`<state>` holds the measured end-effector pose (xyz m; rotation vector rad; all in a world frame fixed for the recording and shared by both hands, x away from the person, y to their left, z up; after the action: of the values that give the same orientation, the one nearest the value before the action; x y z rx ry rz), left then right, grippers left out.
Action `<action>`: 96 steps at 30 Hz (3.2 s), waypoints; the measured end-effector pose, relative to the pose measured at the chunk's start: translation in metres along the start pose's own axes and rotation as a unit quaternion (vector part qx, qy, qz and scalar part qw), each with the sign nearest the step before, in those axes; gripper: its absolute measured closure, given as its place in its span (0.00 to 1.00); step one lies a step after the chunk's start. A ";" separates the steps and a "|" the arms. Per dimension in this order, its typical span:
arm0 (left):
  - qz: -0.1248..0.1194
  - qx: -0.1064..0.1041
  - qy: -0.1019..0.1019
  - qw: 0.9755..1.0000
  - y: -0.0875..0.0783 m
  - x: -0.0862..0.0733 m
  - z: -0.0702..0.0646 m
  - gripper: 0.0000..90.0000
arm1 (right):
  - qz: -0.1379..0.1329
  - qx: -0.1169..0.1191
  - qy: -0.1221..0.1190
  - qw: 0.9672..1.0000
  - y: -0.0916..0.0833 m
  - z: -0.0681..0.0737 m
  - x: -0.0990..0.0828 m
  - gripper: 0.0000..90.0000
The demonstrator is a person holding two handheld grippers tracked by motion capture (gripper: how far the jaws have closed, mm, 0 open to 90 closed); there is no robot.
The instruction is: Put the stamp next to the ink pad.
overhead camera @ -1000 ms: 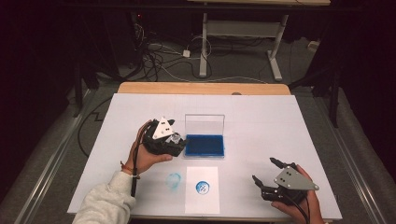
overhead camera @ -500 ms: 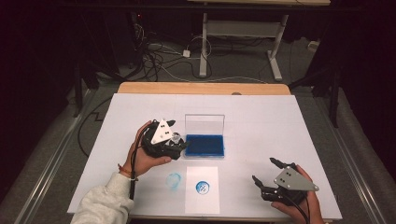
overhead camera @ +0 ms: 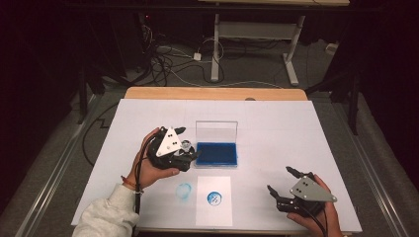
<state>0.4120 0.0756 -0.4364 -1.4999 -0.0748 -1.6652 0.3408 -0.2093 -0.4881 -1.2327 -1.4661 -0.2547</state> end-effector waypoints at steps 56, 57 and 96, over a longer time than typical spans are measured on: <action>0.004 0.042 0.059 0.997 -0.042 -0.049 -0.028 0.17 | 0.001 -0.003 -0.001 1.000 0.000 0.001 0.000 0.23; 0.006 0.042 0.057 0.997 -0.043 -0.052 -0.027 0.17 | 0.001 -0.003 -0.001 1.000 0.000 0.001 0.000 0.23; 0.087 0.028 0.006 0.996 -0.053 -0.141 -0.033 0.18 | 0.010 -0.007 -0.004 1.000 0.003 -0.003 -0.003 0.23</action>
<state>0.3387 0.1671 -0.5370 -1.4134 0.0153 -1.5205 0.3443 -0.2112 -0.4909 -1.2597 -1.4606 -0.2472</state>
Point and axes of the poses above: each handheld gripper's, and its own axes: y roughly forward along the jaws, x roughly out of its top, z roughly to its left, the point moved 10 cm from there along y, roughly forward along the jaws, and after that the axes turned 1 degree about z, right-handed, at the moved point
